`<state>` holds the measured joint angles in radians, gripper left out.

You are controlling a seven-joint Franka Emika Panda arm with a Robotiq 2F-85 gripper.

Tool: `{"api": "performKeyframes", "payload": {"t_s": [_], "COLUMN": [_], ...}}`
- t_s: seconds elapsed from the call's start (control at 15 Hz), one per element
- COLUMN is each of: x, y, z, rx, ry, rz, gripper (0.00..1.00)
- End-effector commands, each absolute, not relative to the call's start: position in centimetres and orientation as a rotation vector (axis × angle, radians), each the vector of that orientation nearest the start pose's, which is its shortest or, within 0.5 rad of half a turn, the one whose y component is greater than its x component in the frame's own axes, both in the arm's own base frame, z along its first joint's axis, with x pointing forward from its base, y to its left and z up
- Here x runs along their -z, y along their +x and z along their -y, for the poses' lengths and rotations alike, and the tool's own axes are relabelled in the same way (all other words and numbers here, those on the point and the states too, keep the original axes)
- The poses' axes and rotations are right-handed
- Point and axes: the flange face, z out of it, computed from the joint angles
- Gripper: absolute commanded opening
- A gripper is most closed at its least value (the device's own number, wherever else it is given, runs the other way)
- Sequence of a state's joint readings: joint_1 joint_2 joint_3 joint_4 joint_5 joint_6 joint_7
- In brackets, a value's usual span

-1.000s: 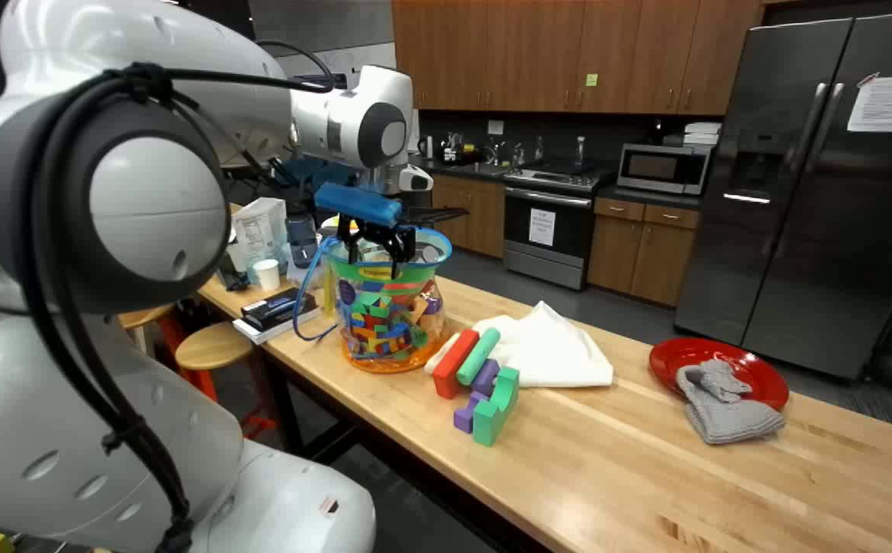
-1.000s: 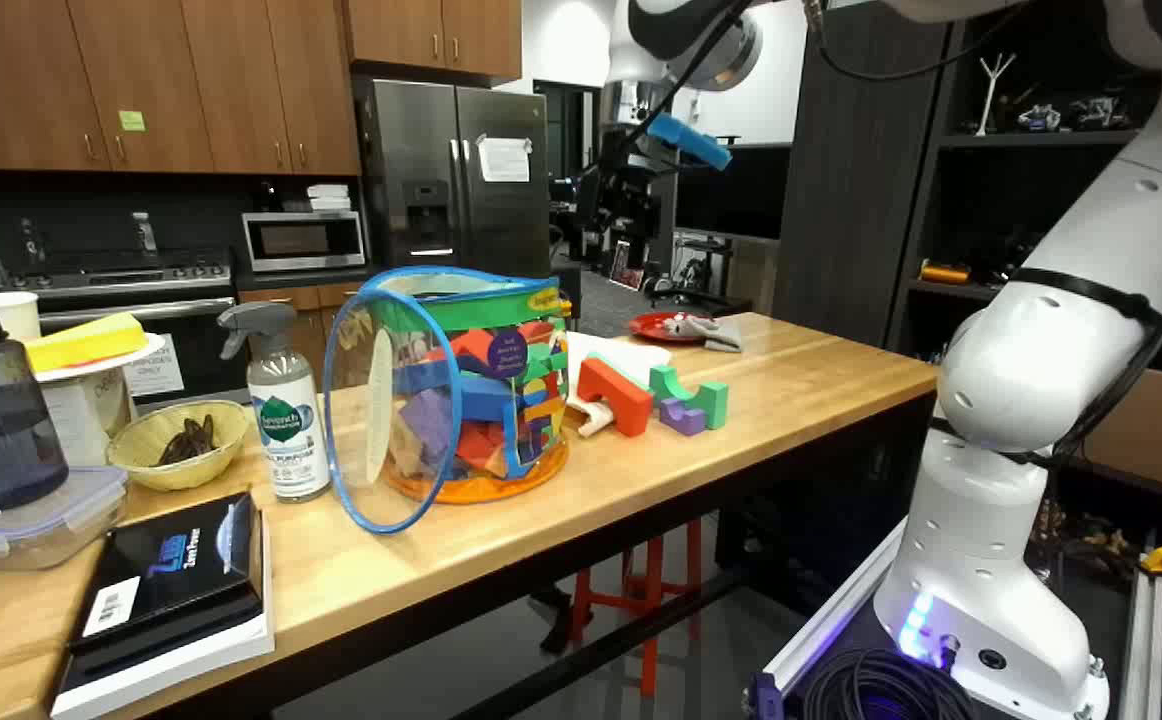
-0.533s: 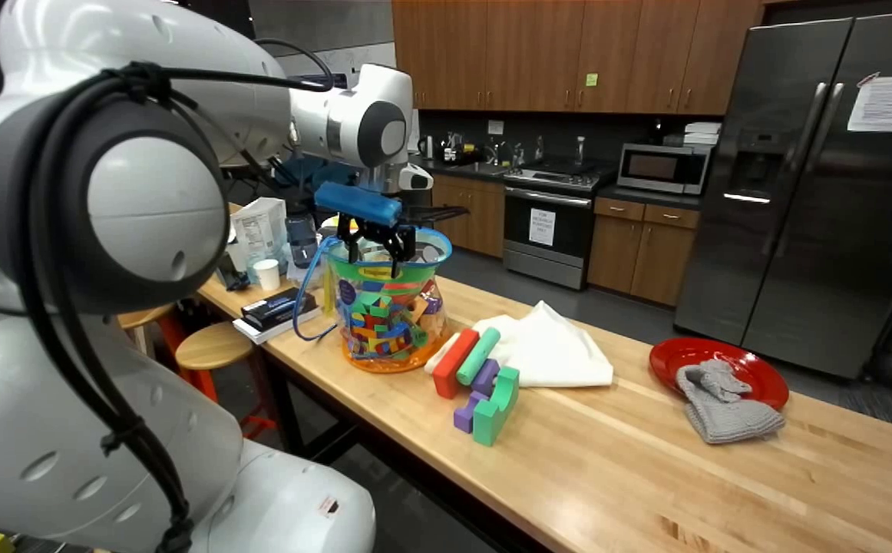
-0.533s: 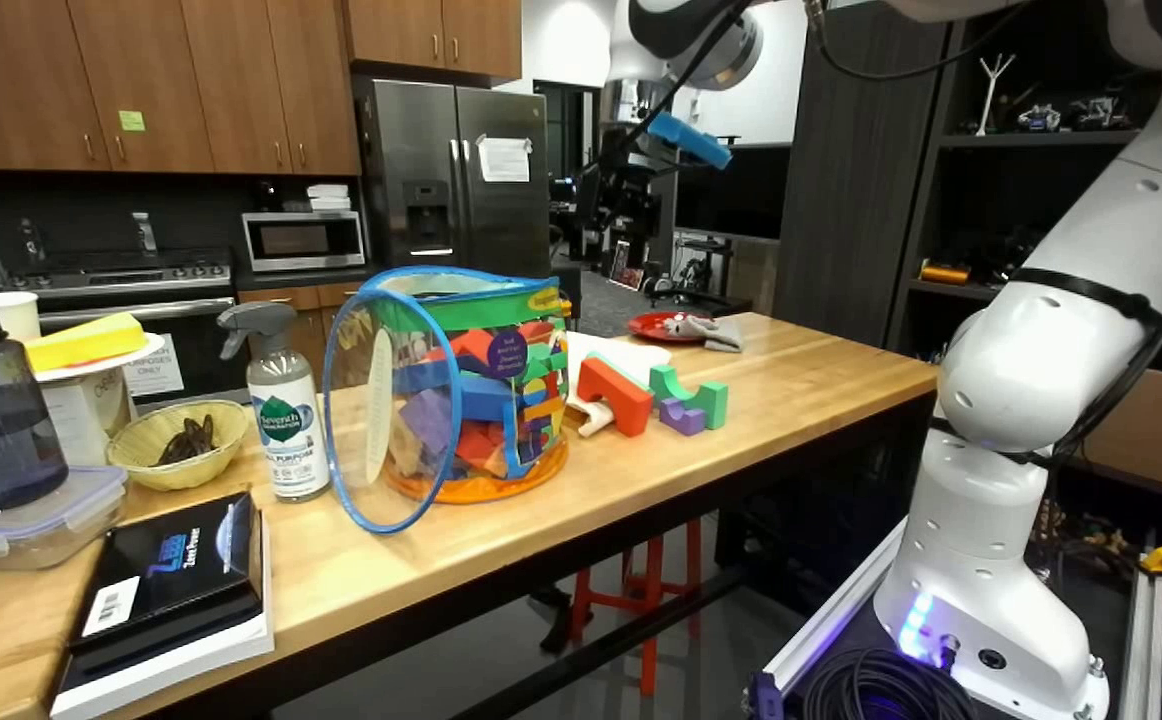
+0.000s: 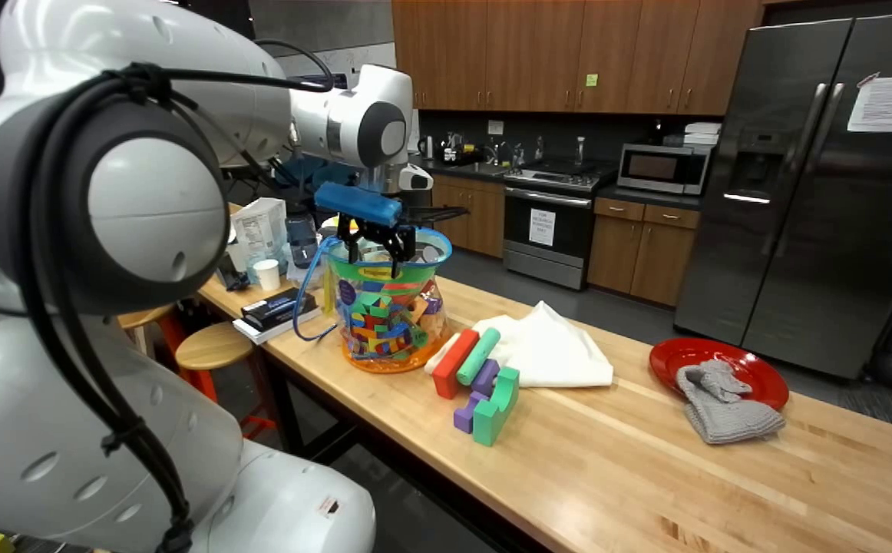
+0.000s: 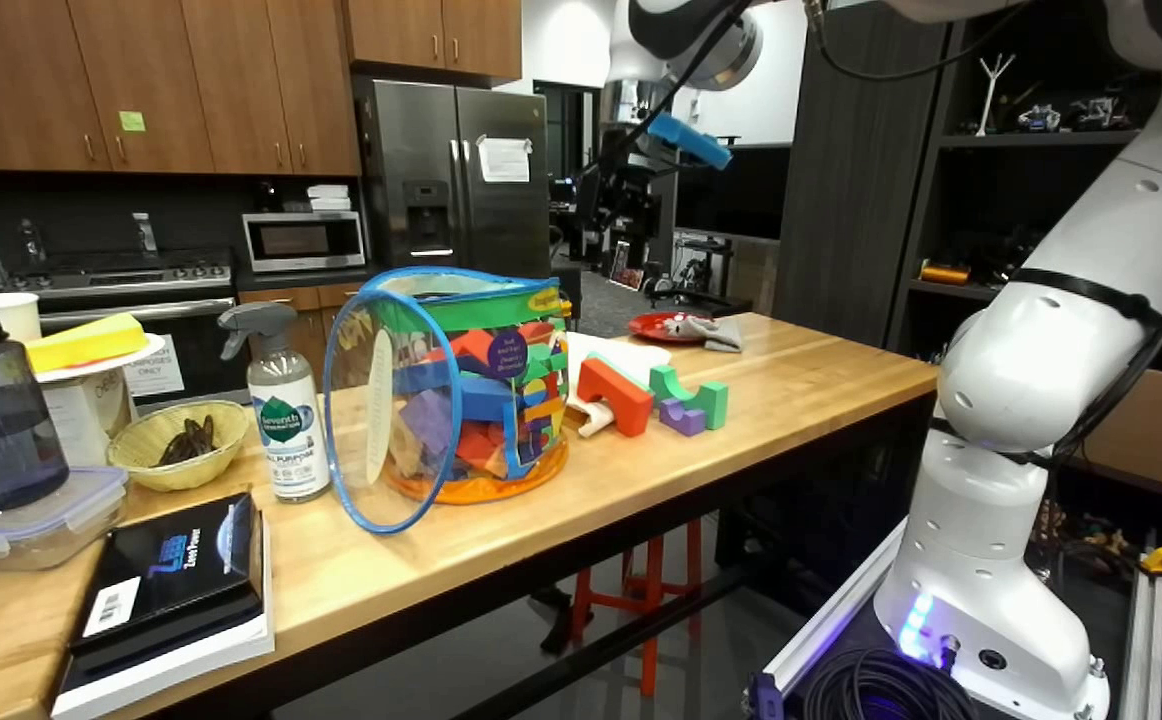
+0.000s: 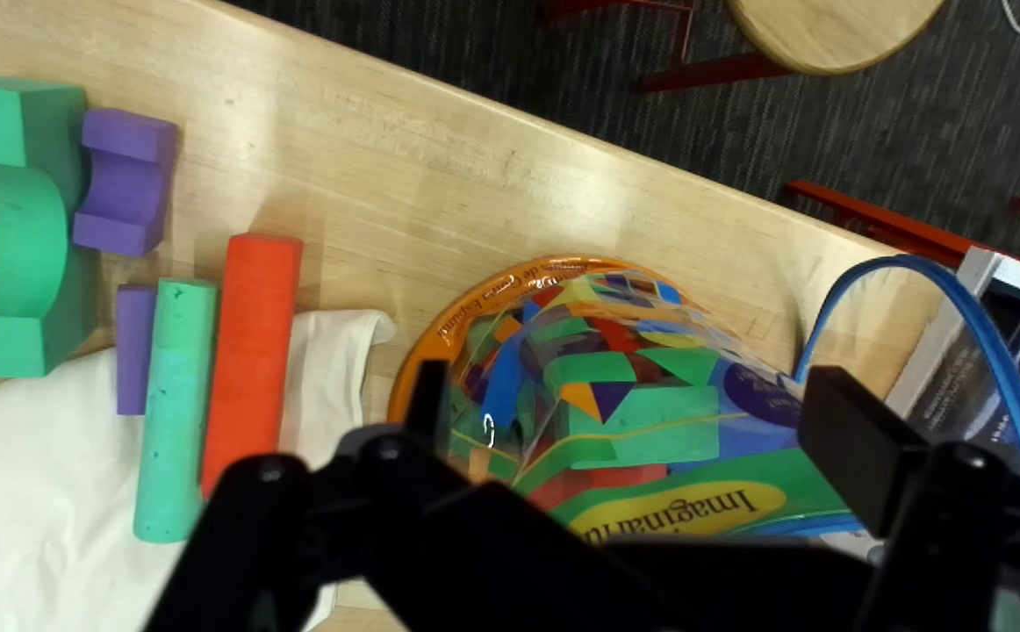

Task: Remove one orange block from the toy bag

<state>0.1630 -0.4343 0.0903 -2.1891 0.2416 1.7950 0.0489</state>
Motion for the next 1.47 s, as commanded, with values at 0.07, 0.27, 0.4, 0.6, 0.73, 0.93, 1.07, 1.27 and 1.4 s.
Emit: {"api": "performKeyframes", "payload": {"t_s": [0.07,0.27,0.4,0.6,0.73,0.93,1.07,1.27,1.4], "x": [-56.3,-56.3,-56.3,-56.3,-56.3,-59.4,-62.2,-66.1,-67.8], "y": [40.8,40.8,40.8,40.8,40.8,42.3,44.0,46.9,49.0], "z": [-13.2,-13.2,-13.2,-13.2,-13.2,-11.1,-10.1,-9.8,-10.8], "rx": [0.013,0.014,0.014,0.014,0.013,0.084,0.193,0.349,0.421], "ry": [-2.932,-2.932,-2.932,-2.932,-2.932,-3.016,-3.066,-3.1,-3.097], "rz": [0.217,0.217,0.217,0.217,0.217,0.24,0.256,0.305,0.369], "gripper": [1.0,1.0,1.0,1.0,1.0,1.0,1.0,1.0,1.0]}}
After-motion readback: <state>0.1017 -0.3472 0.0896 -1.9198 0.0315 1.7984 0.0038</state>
